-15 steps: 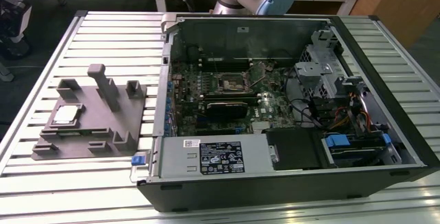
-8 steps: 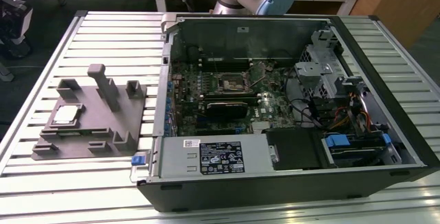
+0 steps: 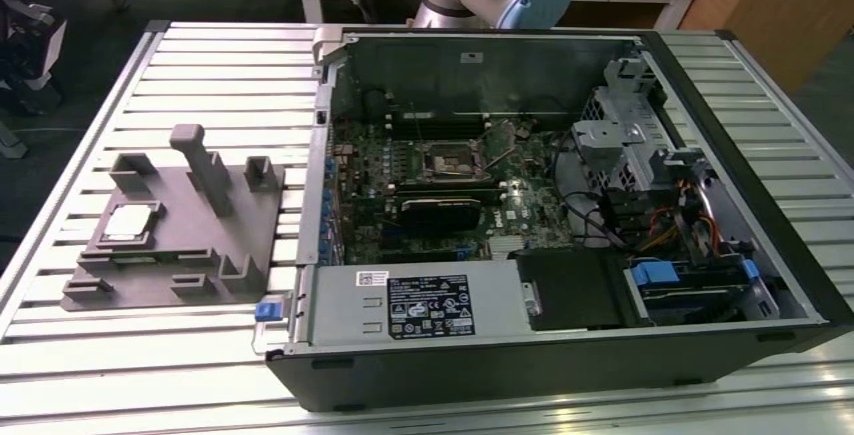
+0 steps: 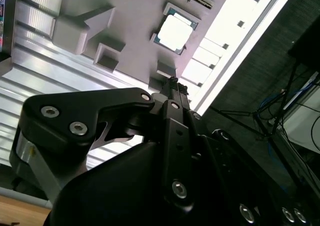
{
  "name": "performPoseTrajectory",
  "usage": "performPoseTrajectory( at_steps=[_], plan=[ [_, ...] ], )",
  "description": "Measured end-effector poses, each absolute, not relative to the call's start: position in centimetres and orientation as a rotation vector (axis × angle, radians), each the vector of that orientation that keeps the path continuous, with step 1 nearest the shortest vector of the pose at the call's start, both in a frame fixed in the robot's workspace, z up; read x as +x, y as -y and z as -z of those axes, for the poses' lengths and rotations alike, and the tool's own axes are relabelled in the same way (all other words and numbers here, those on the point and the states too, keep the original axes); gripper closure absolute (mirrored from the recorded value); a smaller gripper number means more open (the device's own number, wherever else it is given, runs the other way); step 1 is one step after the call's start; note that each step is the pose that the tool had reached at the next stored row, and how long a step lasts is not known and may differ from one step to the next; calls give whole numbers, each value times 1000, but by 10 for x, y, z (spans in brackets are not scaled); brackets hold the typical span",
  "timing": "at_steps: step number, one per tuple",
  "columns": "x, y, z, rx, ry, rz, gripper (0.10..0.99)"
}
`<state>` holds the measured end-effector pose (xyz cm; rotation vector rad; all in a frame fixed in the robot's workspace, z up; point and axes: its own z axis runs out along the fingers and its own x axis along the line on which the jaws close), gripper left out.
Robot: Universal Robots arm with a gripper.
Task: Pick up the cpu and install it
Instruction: 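Pick up the cpu and move it towards the insertion slot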
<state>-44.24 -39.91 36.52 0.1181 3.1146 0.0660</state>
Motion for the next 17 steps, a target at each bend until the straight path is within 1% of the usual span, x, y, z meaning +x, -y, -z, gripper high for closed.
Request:
performPoseTrajectory(
  at_steps=[17],
  plan=[
    [-443,400,-350,118,-3115,-66,980]
  ],
)
